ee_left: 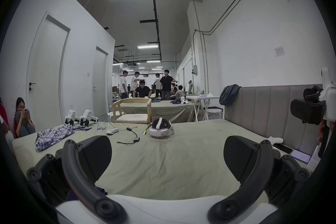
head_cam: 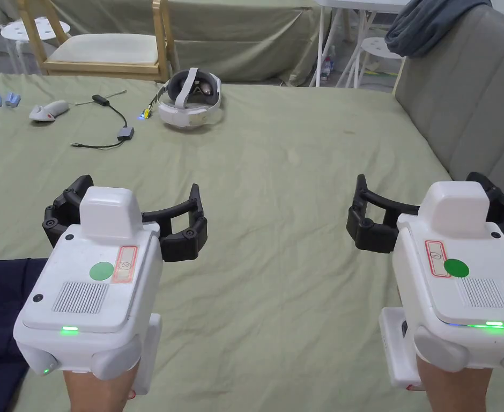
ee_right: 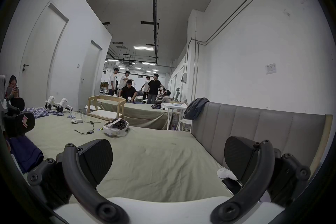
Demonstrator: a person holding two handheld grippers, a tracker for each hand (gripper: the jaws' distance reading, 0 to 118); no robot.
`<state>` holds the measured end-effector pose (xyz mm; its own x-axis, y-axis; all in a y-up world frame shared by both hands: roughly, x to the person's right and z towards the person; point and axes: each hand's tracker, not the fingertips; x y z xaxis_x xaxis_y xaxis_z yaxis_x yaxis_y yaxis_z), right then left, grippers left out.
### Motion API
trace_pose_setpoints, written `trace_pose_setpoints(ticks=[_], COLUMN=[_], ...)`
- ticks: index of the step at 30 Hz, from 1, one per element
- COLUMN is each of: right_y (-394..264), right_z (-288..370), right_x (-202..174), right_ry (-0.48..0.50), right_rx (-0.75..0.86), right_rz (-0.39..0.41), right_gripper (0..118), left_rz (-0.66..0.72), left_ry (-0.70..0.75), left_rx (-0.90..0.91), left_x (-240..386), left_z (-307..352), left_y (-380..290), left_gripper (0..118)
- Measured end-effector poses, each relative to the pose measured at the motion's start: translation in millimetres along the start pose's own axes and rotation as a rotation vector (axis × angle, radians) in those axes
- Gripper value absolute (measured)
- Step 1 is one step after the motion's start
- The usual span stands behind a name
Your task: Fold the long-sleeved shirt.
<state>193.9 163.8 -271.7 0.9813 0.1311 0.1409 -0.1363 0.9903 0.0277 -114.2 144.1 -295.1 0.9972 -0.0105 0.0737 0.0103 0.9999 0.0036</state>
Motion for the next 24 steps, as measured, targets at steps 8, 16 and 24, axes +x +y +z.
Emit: trace_pose_setpoints(ticks=[8, 16, 24], right_y=[0.9, 1.7, -0.5], right_z=[1.4, 2.1, 2.2], right_x=[-0.2, -1.7, -2.1], right_ry=[0.0, -0.007, -0.011], right_rx=[0.004, -0.001, -0.013], right_rz=[-0.002, 0.012, 0.014], right_gripper=[118, 118, 118], left_rz=[0.022, 0.012, 0.012], left_ry=[-0.004, 0.0, 0.009], left_rx=[0.003, 0.008, -0.002], left_x=[-1.2, 0.7, 0.6], left_z=[1.1, 1.7, 2.3], left_y=[0.6, 0.9, 0.2], left_gripper=[111, 111, 111])
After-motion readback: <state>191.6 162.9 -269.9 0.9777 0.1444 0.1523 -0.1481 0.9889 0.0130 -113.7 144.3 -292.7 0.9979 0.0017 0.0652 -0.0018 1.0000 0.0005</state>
